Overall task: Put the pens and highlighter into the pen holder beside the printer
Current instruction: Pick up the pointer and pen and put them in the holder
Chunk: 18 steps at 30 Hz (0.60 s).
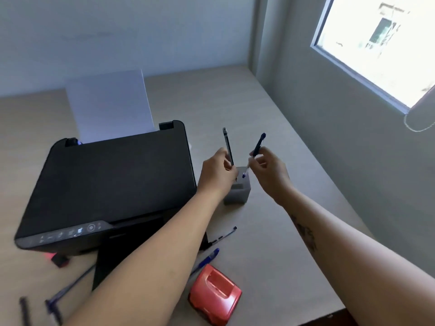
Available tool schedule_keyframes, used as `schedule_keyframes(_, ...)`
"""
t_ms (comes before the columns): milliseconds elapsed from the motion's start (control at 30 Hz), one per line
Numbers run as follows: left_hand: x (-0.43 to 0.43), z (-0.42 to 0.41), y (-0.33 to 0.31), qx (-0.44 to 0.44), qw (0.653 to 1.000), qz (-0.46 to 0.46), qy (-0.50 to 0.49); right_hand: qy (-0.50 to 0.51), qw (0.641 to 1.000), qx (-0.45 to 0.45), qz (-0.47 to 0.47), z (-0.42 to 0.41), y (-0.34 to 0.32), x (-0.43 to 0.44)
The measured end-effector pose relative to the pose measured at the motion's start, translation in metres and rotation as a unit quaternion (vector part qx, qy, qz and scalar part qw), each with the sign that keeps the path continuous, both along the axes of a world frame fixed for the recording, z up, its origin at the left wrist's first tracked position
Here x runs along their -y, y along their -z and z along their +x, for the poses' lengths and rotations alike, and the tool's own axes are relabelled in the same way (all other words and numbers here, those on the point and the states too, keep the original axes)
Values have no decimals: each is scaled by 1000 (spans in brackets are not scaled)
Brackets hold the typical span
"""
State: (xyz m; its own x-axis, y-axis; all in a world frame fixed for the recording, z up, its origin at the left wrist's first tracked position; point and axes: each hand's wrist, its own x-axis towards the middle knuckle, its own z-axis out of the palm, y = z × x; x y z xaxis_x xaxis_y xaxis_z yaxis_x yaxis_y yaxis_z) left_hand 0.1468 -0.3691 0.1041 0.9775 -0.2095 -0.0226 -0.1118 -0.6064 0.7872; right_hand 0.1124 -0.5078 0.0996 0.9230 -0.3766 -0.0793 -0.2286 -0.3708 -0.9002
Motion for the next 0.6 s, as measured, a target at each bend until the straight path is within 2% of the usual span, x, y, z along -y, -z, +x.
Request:
schedule_keyframes(133, 31, 16, 32, -12, 992, 96, -83, -51, 997, -44, -32, 20, 29, 18)
schedule_keyframes(233, 41, 19, 51, -23, 985, 138, -101, -71, 993, -71, -59, 26, 51, 24)
schedule_keyframes(500, 42, 13, 69, -50, 975, 192, -98, -111, 983, -112, -98, 30, 79, 26)
schedule_keyframes(600, 40, 11, 64, -46, 979, 173, -96, -103, 986, -96, -95, 30, 77, 25)
